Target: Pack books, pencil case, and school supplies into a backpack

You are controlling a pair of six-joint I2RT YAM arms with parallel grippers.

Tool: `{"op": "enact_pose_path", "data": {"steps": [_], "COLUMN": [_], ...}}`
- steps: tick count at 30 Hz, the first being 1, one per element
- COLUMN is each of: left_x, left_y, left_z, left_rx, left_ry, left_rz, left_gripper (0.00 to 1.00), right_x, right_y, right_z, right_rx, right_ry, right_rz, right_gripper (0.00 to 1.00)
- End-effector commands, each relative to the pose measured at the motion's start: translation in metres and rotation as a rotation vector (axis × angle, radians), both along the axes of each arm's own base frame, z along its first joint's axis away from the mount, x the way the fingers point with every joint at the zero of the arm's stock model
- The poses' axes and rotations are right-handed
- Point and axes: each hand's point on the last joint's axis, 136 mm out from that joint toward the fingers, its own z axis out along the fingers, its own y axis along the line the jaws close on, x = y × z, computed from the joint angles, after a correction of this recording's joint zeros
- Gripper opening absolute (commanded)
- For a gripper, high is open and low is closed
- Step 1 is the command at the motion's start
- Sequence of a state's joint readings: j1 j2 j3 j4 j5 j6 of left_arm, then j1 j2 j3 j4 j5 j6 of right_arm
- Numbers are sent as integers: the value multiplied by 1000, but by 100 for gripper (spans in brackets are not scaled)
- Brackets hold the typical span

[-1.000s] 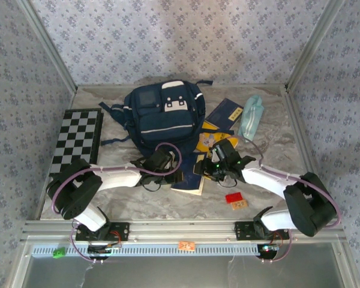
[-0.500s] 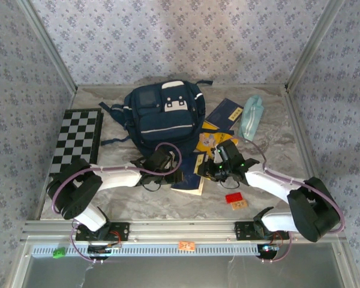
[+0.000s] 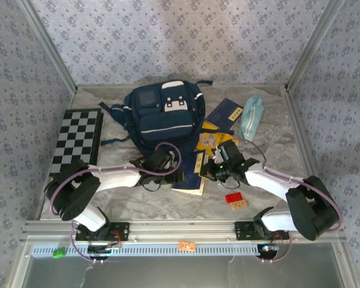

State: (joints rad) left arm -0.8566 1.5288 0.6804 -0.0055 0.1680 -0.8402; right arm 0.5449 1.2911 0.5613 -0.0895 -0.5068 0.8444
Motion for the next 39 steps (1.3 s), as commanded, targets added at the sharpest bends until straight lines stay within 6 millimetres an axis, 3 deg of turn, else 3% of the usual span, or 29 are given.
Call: {"op": "enact_pose_path", "data": {"steps": [1, 5, 10, 26, 31, 39], "left_x": [-1, -2, -3, 6, 7, 8], "left_y": [5, 11, 7, 22, 19, 16], "left_z": [18, 41, 77, 97, 98, 80], "left_rx": [-47, -169, -347, -477, -527, -551], "left_ry": [-12, 22, 38, 56, 65, 96], "left_rz": [8, 35, 38, 143, 145, 168], "left_gripper": [54, 60, 76, 84, 86, 77], "right_x": [-6, -8, -10, -11, -5, -3], "right_y": [-1, 2, 1, 24, 39, 22], "right_z": [16, 41, 69, 163, 150, 71], "right_rx": [49, 119, 201, 390, 398, 307], "right_ry": [-13, -48, -85, -249, -250, -118], "right_rz": [20, 30, 30, 146, 169, 98], "right_gripper": [0, 0, 0, 0, 0, 0]}}
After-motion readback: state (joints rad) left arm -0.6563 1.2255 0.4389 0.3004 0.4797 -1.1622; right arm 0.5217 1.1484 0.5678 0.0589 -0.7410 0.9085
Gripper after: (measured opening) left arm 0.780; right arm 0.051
